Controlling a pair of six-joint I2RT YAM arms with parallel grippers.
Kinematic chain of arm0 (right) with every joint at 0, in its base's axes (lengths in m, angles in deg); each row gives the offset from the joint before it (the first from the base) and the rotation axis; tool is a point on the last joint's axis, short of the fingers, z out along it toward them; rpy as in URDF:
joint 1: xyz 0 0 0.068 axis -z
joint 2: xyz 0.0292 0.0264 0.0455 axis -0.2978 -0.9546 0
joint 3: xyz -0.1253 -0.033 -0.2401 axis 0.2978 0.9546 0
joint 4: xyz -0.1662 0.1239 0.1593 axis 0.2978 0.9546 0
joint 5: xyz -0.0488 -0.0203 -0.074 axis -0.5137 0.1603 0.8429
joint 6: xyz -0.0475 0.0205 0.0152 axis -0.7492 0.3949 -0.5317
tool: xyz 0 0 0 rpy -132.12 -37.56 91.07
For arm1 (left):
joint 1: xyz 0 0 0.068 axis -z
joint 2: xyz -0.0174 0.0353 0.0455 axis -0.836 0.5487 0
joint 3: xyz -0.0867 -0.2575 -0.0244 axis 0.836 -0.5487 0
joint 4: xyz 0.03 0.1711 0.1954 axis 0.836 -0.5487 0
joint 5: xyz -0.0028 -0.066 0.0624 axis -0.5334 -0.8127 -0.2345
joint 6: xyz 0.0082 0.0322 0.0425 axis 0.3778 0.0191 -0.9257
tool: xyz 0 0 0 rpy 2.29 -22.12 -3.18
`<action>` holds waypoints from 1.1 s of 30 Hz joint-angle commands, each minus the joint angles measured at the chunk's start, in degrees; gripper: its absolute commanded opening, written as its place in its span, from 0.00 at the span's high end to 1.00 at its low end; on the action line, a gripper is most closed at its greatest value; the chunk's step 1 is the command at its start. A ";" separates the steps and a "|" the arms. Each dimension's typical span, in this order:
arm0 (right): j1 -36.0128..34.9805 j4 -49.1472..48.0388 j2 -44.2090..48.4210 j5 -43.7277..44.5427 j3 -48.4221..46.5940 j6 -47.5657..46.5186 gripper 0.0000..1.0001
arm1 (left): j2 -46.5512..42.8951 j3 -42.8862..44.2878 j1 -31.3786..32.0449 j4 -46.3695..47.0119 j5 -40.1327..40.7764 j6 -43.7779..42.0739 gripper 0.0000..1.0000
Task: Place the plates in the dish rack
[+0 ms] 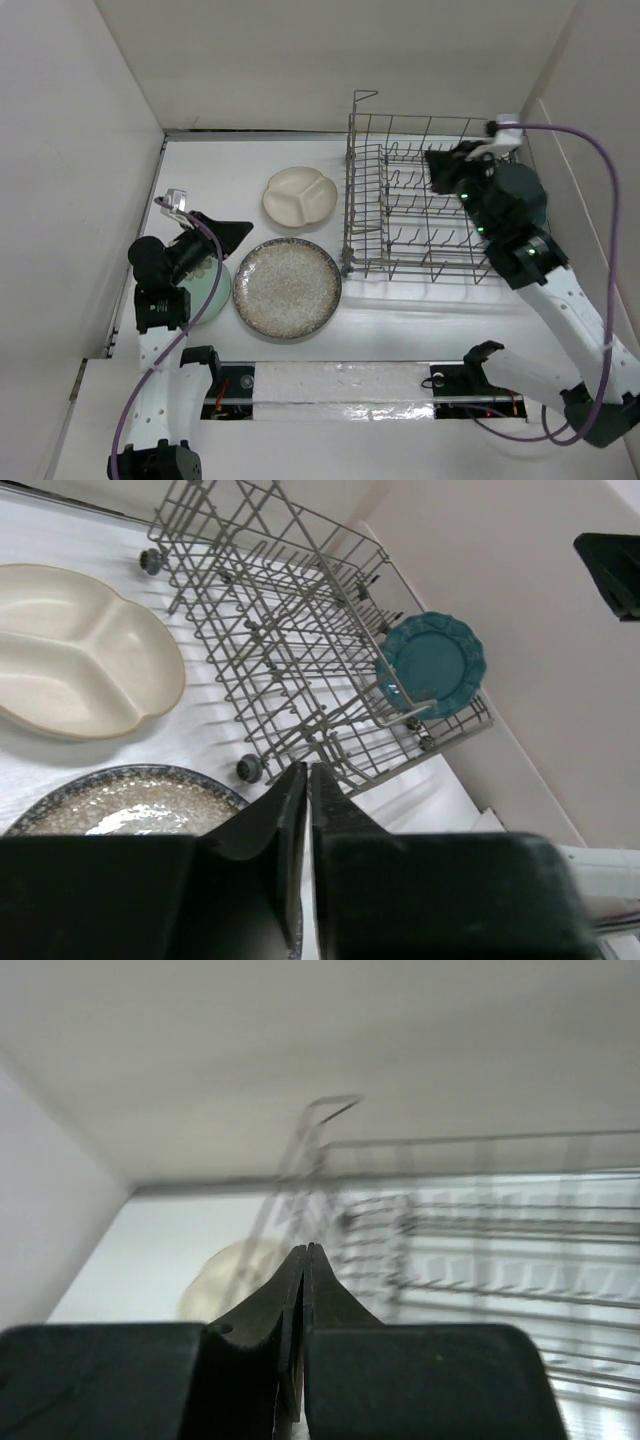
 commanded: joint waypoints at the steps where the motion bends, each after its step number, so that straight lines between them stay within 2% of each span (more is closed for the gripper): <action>1: -16.12 -1.40 -6.92 4.67 2.16 3.36 1.00 | 0.01 3.45 -0.29 -0.89 3.23 -2.97 1.00; 4: -24.43 -6.04 -14.28 6.00 4.62 6.60 1.00 | -0.70 5.11 -0.29 -2.21 6.13 -3.59 1.00; 5: -28.37 -7.81 -16.15 3.65 5.41 7.22 1.00 | -1.05 6.34 -0.29 -2.73 7.01 -3.59 1.00; 8: -34.09 -14.58 -23.88 -1.10 7.00 9.42 1.00 | -2.89 10.28 -0.29 -3.52 10.96 -2.71 1.00; 13: -37.64 -19.59 -37.15 -7.96 1.22 9.60 1.00 | -3.25 17.50 -0.29 -2.92 16.33 0.97 0.99; 14: -38.33 -20.39 -41.52 -11.98 -0.02 9.69 1.00 | -3.34 19.08 -0.29 -1.43 16.94 1.59 0.97; 16: -39.04 -20.83 -46.12 -13.86 -3.61 9.34 1.00 | -3.34 20.67 -0.29 -0.98 18.70 2.47 0.92; 20: -39.04 -16.27 -57.72 -18.78 -19.14 7.58 0.97 | -3.69 22.78 -0.29 -1.41 19.85 2.22 0.84; 23: -39.04 -14.33 -65.46 -21.33 -26.64 6.79 0.93 | -4.13 22.61 -0.29 -3.69 20.02 0.64 0.82; 27: -38.51 -9.85 -76.18 -24.93 -40.96 6.00 0.90 | -5.09 22.61 -0.29 -7.56 21.60 -2.52 0.80; 28: -38.51 -7.58 -78.37 -25.37 -47.34 5.83 0.89 | -5.36 22.70 -0.29 -8.35 21.95 -3.14 0.79; 30: -37.99 -2.57 -85.14 -26.52 -54.49 5.65 0.86 | -6.06 22.87 -0.29 -10.55 22.83 -4.72 0.79; 31: -37.99 -0.90 -87.25 -26.61 -61.31 5.65 0.85 | -6.41 22.78 -0.29 -10.99 22.92 -4.99 0.78; 33: -37.46 2.54 -92.09 -27.48 -66.72 5.82 0.78 | -6.85 22.43 -0.29 -11.96 23.27 -5.43 0.77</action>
